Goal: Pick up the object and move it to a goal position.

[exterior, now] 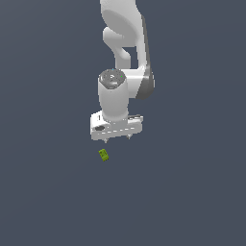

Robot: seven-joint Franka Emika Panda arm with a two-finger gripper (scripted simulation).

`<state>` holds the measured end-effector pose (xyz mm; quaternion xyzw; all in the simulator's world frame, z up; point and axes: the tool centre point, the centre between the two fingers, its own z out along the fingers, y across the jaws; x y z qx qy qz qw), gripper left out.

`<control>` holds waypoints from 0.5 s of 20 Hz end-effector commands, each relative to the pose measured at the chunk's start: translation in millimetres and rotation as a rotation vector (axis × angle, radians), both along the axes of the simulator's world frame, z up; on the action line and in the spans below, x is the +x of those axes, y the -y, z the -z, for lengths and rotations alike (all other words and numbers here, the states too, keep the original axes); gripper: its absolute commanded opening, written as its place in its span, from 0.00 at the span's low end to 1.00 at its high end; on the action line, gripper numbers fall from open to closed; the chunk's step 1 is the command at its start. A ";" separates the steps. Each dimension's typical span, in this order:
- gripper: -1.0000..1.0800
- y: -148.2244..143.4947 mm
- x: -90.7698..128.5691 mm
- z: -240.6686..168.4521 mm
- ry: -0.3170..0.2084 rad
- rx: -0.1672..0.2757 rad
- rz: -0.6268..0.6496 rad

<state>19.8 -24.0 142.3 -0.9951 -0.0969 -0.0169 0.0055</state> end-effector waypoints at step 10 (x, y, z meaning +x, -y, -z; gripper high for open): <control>0.96 51.2 10.6 53.3 -0.020 -0.017 -0.225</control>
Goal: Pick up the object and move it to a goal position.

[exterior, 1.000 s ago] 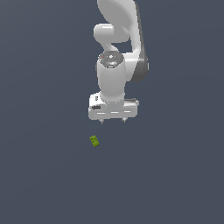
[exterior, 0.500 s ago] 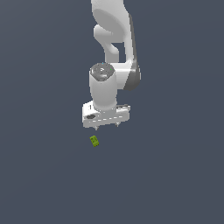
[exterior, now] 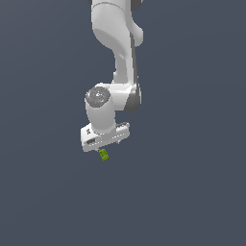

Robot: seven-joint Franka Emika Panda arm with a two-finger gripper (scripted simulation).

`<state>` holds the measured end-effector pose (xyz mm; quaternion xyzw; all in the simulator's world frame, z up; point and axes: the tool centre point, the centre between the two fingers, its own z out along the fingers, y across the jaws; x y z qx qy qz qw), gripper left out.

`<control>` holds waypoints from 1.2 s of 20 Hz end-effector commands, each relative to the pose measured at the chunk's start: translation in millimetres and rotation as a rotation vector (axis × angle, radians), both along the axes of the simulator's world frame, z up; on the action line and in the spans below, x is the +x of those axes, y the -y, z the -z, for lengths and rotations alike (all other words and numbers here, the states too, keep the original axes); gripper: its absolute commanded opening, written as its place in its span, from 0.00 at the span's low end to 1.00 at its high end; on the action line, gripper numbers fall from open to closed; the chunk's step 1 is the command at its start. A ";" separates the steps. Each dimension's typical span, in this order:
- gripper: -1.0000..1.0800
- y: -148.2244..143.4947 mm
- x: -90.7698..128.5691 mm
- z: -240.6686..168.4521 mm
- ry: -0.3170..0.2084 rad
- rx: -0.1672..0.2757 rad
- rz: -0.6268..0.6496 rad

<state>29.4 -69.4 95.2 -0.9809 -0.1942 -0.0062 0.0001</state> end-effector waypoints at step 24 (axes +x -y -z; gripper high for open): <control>0.96 29.8 1.7 60.5 -0.012 -0.003 -0.133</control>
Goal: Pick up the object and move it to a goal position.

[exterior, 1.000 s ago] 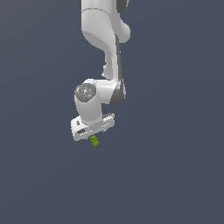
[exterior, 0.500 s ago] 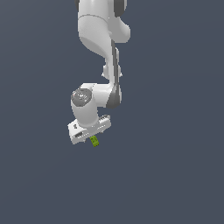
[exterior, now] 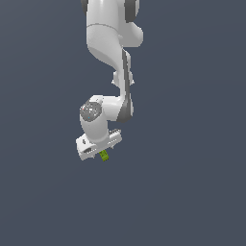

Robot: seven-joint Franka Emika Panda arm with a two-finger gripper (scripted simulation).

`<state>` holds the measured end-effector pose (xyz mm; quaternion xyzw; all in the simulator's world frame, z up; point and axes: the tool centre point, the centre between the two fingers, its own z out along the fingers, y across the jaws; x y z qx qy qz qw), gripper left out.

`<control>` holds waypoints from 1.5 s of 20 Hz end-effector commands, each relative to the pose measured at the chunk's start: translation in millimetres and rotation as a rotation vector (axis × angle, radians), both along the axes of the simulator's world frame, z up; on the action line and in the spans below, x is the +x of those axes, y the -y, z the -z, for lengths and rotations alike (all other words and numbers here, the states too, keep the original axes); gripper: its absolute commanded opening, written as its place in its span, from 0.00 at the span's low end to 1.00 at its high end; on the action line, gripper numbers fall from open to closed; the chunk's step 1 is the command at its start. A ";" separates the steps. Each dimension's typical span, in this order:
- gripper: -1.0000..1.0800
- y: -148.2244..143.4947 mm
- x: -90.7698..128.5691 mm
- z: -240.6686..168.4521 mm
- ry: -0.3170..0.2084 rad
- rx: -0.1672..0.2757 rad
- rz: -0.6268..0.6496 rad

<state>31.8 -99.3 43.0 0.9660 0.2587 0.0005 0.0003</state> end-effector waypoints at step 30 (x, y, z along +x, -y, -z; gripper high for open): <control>0.00 -15.1 -11.6 26.3 -0.001 0.000 -0.003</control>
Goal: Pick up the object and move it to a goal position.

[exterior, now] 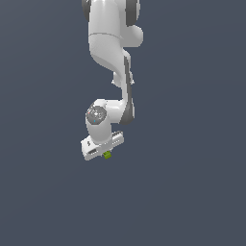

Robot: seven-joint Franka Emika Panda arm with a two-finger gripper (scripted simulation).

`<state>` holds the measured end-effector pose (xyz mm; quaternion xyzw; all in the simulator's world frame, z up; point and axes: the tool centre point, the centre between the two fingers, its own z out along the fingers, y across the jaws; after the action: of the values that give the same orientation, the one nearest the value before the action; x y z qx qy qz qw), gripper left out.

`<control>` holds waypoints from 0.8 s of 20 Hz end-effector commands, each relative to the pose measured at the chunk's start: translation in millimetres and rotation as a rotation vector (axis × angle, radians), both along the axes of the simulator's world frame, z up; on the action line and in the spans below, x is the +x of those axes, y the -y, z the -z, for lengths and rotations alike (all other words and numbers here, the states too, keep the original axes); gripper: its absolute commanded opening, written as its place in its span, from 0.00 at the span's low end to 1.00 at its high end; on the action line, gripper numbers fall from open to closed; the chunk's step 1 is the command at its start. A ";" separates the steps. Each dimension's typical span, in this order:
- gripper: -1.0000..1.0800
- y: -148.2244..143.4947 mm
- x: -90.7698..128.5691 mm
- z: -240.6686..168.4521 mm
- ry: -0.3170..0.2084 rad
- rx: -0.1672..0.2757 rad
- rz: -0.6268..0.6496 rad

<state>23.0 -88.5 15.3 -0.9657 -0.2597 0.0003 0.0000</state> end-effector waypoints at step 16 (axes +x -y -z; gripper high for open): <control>0.00 -104.8 -79.4 -28.9 0.001 0.000 -0.001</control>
<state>-46.7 3.7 40.6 -0.9657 -0.2598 0.0003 0.0001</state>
